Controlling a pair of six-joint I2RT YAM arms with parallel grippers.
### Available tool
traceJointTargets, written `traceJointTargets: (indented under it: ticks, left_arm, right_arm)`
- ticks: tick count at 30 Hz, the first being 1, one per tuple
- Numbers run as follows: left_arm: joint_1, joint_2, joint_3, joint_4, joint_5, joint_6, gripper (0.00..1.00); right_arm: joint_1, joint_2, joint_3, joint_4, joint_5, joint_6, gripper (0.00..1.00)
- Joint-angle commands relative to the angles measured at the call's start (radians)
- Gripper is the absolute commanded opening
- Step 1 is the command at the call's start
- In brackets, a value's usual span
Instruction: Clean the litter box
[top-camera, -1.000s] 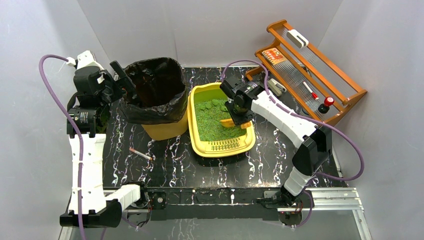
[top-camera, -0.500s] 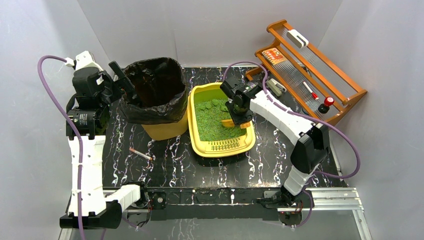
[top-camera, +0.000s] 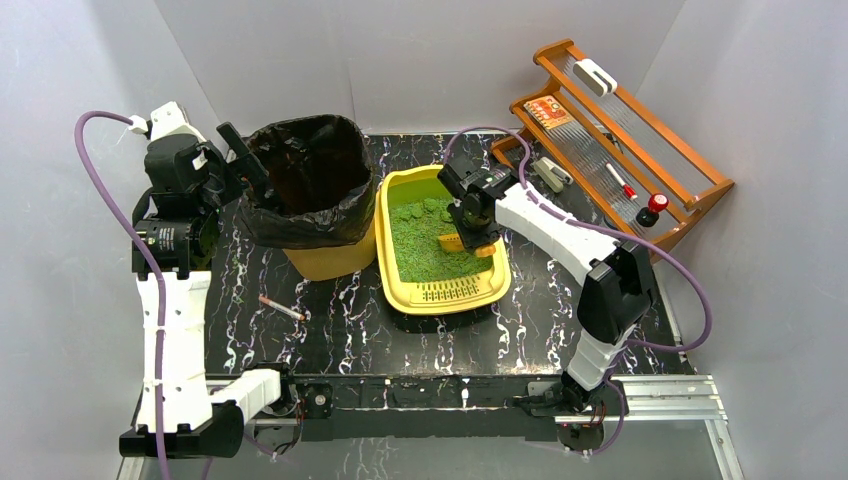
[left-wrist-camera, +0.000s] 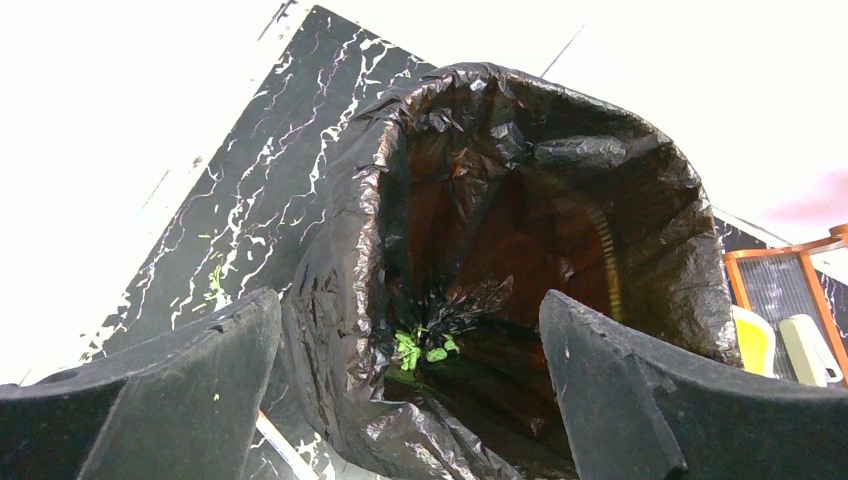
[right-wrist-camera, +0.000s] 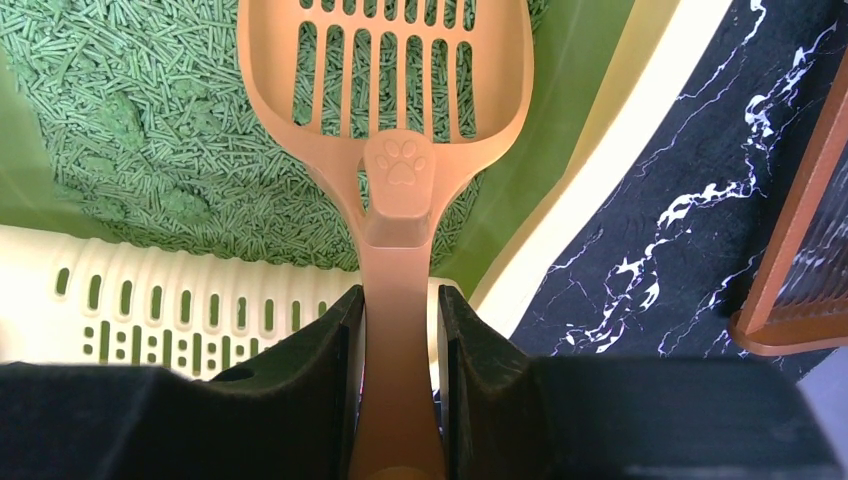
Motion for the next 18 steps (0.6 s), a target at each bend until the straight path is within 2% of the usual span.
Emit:
traceJointTargets:
  ticks: [1, 18]
  left_arm:
    - [-0.004, -0.026, 0.024, -0.003, -0.013, 0.015, 0.98]
    - [-0.003, -0.03, 0.022, -0.003, -0.012, 0.012, 0.98]
  right_arm:
    - [-0.015, 0.007, -0.015, 0.094, 0.03, 0.0, 0.0]
    - [-0.019, 0.058, -0.024, 0.268, 0.098, -0.046, 0.0]
